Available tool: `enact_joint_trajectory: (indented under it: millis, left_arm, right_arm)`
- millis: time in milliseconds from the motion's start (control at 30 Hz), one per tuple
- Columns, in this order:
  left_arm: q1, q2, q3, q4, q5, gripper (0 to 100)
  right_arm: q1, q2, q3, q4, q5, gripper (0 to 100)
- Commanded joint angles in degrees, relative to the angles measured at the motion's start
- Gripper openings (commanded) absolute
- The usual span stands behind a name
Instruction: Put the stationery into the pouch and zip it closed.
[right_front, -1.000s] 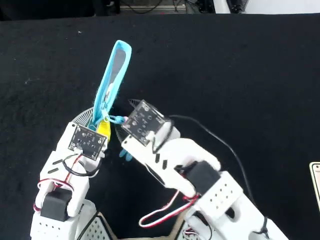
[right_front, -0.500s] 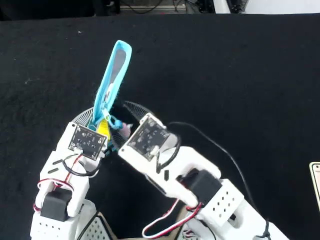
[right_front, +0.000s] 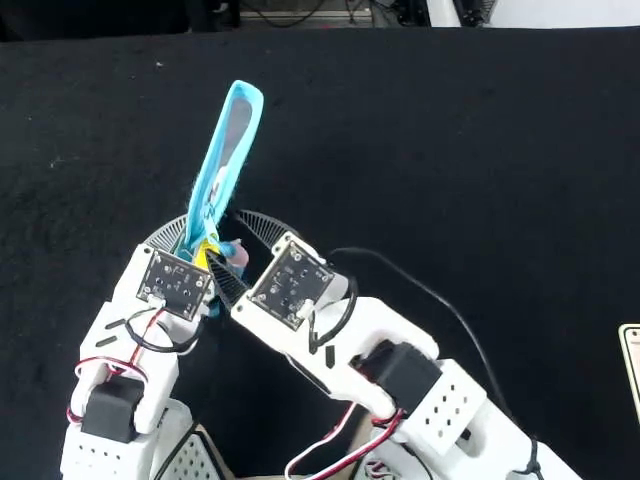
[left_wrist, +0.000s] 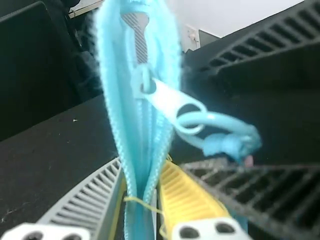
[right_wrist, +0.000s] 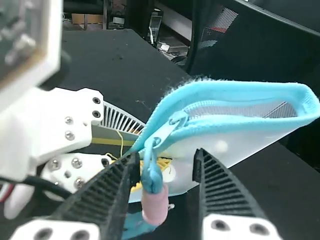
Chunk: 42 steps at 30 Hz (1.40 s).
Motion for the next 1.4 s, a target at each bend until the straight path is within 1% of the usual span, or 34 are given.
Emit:
enact_joint_trajectory:
  millis: [0,33,100,133,333,533,667,1033,1200,1300,1367]
  left_arm:
    - [-0.40,-0.53,-1.45,-1.93,-0.53,3]
    - [-0.40,-0.53,-1.45,-1.93,-0.53,3]
    - [-0.40,-0.53,-1.45,-2.02,-0.53,3]
    - [-0.40,-0.53,-1.45,-2.02,-0.53,3]
    - [-0.40,-0.53,-1.45,-1.93,-0.53,3]
    - [-0.40,-0.53,-1.45,-2.02,-0.53,3]
    - [-0.40,-0.53,-1.45,-2.02,-0.53,3]
    - [-0.40,-0.53,-1.45,-2.02,-0.53,3]
    - [-0.40,-0.53,-1.45,-1.93,-0.53,3]
    - [-0.40,-0.53,-1.45,-2.02,-0.53,3]
    - [-0.40,-0.53,-1.45,-2.02,-0.53,3]
  right_arm:
    - [-0.44,-1.45,-0.57,-1.58,0.00,3.6]
    - [-0.44,-1.45,-0.57,-1.58,0.00,0.5]
    - [-0.44,-1.45,-0.57,-1.49,0.00,2.5]
    - [-0.44,-1.45,-0.57,-1.49,0.00,1.1]
    - [2.55,-2.15,-0.75,-1.76,-0.35,1.0]
    - [2.90,-12.70,0.92,0.00,-0.44,1.0]
    - [2.90,-16.57,2.59,-0.18,-0.44,1.0]
    - [3.08,-10.59,3.21,-4.31,-0.44,1.0]
    - [6.07,-10.33,3.21,-5.54,-0.44,1.0]
    - [6.68,-10.33,3.21,-5.98,-0.53,1.0]
    - [6.68,-10.33,3.12,-6.33,-2.73,1.0]
